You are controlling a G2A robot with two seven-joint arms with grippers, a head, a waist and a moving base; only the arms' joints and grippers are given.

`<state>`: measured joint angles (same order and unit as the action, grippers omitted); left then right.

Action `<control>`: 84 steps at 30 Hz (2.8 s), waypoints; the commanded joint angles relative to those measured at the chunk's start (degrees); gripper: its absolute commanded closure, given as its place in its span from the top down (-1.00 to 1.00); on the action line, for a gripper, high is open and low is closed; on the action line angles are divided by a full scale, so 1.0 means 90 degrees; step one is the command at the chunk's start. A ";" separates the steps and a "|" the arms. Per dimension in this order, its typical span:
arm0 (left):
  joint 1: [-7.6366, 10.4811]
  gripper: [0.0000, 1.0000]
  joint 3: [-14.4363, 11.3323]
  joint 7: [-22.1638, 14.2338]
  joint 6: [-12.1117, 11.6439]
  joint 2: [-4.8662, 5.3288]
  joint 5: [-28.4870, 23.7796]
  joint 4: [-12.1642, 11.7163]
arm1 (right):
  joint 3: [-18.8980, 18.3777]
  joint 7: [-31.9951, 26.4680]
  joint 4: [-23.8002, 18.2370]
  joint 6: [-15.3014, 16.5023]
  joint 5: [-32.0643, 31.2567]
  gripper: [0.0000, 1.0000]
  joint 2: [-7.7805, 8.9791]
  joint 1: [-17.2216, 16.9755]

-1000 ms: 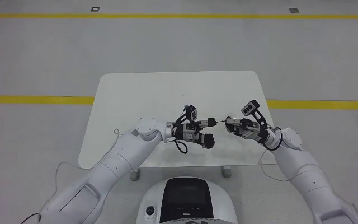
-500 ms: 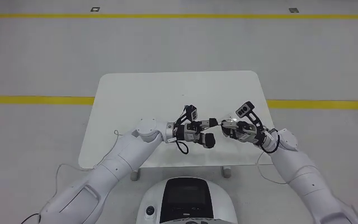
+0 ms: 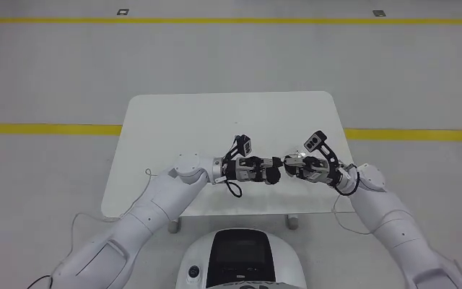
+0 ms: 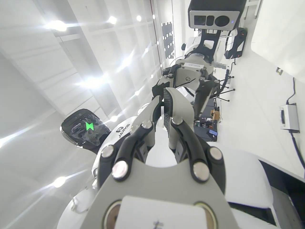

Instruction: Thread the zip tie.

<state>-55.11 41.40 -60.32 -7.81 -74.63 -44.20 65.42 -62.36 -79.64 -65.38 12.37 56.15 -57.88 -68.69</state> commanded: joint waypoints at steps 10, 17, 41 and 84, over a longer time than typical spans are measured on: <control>0.0015 -0.60 0.0013 0.0138 0.0036 0.0012 0.0227 -0.0009 | -0.0075 0.0000 -0.0110 -0.0291 -0.0411 -1.00 0.0131 -0.0059; 0.0000 -0.64 0.0065 0.0295 0.0068 0.0049 0.0454 0.0046 | 0.0004 0.0000 0.0046 -0.0375 -0.0677 -1.00 0.0141 0.0027; -0.0036 -0.78 0.0073 0.0431 0.0218 0.0086 0.0697 0.0175 | 0.0118 0.0000 0.0218 -0.0424 -0.0856 -1.00 0.0005 0.0172; 0.0090 -1.00 0.0102 -0.0155 0.0211 0.0091 0.0585 -0.0012 | 0.0004 0.0000 0.0157 -0.0517 -0.0478 1.00 0.0161 0.0026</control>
<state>-54.29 42.31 -61.72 -5.91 -73.81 -38.93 65.31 -62.32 -79.64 -63.97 7.72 51.84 -56.43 -68.45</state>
